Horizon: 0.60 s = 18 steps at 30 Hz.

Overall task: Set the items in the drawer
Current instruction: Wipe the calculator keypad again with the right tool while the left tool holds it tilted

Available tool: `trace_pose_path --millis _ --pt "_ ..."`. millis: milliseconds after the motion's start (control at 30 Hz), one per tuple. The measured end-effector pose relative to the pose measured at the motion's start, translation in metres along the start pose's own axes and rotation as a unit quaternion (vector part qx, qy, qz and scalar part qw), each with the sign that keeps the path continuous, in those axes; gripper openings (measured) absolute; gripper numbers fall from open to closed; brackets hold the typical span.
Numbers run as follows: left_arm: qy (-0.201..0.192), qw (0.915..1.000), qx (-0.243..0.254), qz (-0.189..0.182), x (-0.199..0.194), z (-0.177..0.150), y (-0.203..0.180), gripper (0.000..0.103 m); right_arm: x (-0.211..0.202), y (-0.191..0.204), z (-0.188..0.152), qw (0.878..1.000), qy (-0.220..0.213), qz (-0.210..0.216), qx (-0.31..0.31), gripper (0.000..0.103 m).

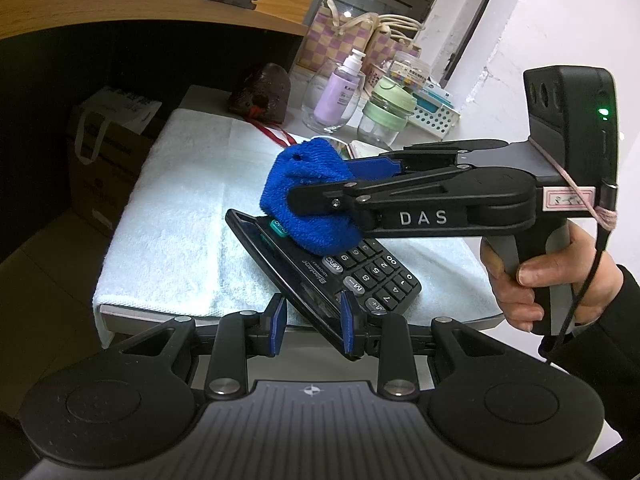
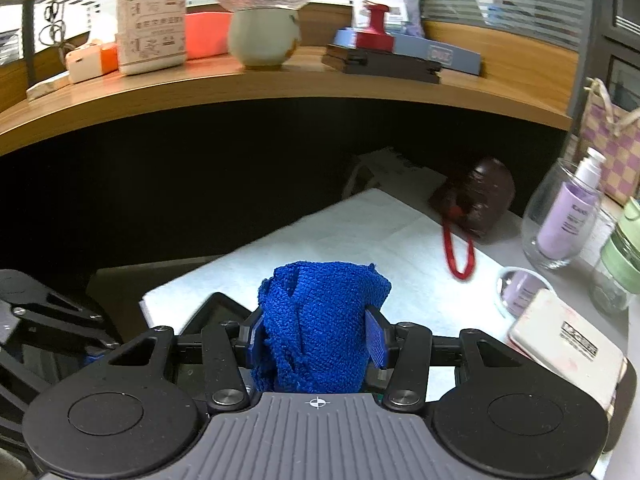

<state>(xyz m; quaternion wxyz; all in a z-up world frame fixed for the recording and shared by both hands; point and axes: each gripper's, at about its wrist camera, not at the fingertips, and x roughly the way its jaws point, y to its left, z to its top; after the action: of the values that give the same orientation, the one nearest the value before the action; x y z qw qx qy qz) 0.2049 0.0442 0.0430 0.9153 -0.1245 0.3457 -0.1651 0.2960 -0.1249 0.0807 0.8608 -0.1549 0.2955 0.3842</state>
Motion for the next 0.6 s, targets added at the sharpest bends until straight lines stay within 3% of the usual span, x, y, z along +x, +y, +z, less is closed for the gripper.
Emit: trace_pose_path --millis 600 --pt "0.004 1.0000 -0.007 0.005 0.003 -0.001 0.001 0.035 -0.015 0.025 -0.003 0.999 0.007 0.038 -0.024 0.053"
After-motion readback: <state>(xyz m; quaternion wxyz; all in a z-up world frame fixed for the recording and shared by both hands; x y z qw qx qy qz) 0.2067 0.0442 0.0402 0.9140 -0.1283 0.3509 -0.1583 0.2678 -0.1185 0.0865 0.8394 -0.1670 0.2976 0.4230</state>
